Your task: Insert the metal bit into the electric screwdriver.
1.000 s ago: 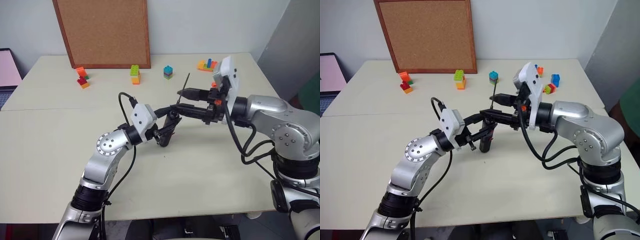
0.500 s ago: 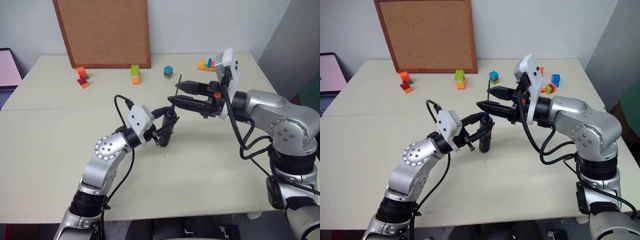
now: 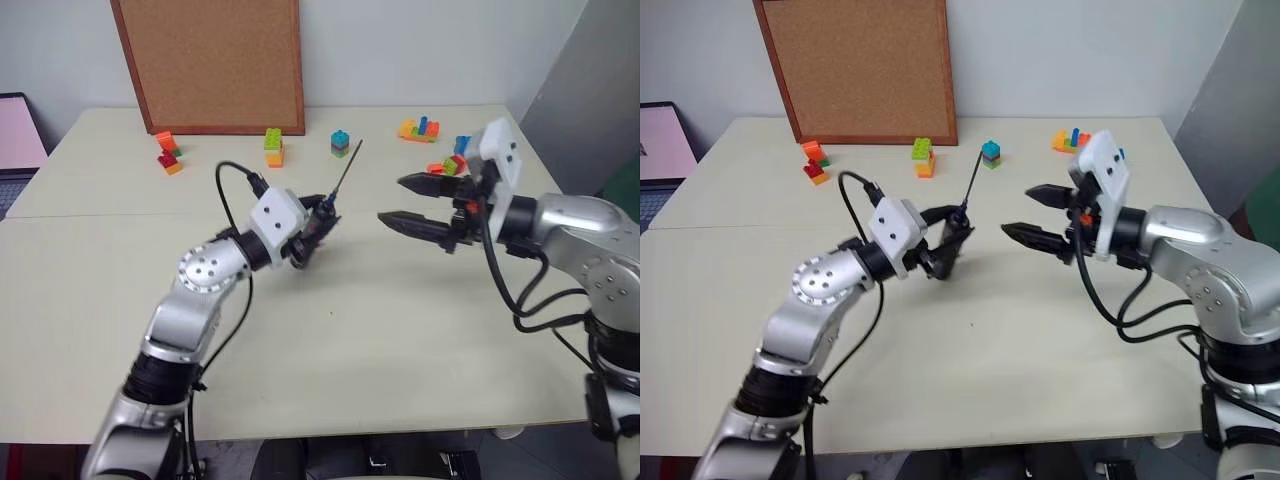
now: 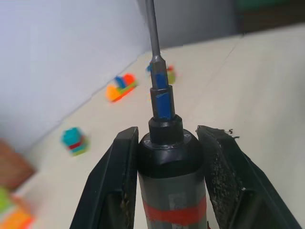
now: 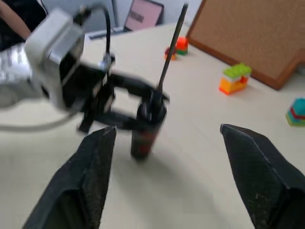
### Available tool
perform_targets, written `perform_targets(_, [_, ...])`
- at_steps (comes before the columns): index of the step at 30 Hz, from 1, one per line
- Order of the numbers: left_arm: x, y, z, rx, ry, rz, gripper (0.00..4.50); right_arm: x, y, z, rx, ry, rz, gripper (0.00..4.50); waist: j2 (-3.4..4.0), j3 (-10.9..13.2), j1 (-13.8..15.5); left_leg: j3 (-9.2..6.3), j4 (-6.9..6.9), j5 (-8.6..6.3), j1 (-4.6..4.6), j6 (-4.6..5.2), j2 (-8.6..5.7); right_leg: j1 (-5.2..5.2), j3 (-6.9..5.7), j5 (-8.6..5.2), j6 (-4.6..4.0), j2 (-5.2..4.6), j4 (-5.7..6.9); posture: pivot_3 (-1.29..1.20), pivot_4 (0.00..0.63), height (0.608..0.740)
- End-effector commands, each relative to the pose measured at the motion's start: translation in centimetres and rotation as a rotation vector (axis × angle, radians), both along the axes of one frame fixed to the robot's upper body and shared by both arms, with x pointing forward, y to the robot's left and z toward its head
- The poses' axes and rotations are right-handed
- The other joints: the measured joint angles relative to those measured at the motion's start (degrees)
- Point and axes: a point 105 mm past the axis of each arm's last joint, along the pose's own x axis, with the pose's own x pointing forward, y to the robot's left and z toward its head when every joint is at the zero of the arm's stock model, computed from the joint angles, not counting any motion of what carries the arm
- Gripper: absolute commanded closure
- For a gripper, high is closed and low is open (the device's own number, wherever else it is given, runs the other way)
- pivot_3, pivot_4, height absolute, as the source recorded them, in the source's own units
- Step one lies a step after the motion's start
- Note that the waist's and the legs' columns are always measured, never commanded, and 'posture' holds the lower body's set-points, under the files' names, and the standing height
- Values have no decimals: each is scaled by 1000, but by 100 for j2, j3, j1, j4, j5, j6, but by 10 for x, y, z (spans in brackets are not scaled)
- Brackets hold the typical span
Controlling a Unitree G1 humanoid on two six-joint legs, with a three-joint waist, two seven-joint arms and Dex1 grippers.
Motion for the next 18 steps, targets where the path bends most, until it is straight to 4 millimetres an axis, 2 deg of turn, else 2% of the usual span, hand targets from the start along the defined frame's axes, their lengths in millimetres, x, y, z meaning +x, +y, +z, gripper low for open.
perform_targets(1, [10, -8, -3, 260, -57, -41, 2919, -22, -11, 5, -146, -117, 32, 0, 0, 0, 19, -2, -1, 0, -5, 0, -4, 0, -4, -2, 3, -3, -12, 0, 150, 740])
perform_targets(2, [14, -8, -6, 306, -56, -43, 2919, -25, -14, 3, -179, -120, 31, 0, 2, 1, 29, -1, -2, 0, -6, 0, -4, 2, -3, -2, 3, -3, -23, 0, 150, 740])
perform_targets(4, [23, -17, -25, 430, -11, -88, 2919, -31, -23, -1, -267, -133, 20, 0, 2, 2, 89, 1, -2, 0, -15, 0, -9, 4, -4, -2, 3, -6, -43, 0, 150, 740])
perform_targets(8, [39, -41, -54, 654, -32, -197, 2919, -37, -30, -9, -354, -146, 5, 0, 1, 3, 141, 13, 3, 0, -19, 0, -14, 9, 0, -3, 7, -12, -58, 0, 150, 740])
perform_targets(13, [54, -61, -78, 727, 8, -240, 2921, -37, -26, -13, -322, -146, -9, 0, -2, 5, 123, 18, 2, -1, -16, 1, -10, 7, 6, -3, 7, -7, -50, 0, 150, 740])
perform_targets(18, [49, -69, -106, 811, 70, -329, 2923, -35, -24, -16, -303, -145, -34, 0, -1, 4, 198, 11, 10, -1, -10, 2, -14, 23, -5, -3, 8, -11, -46, 0, 150, 740])
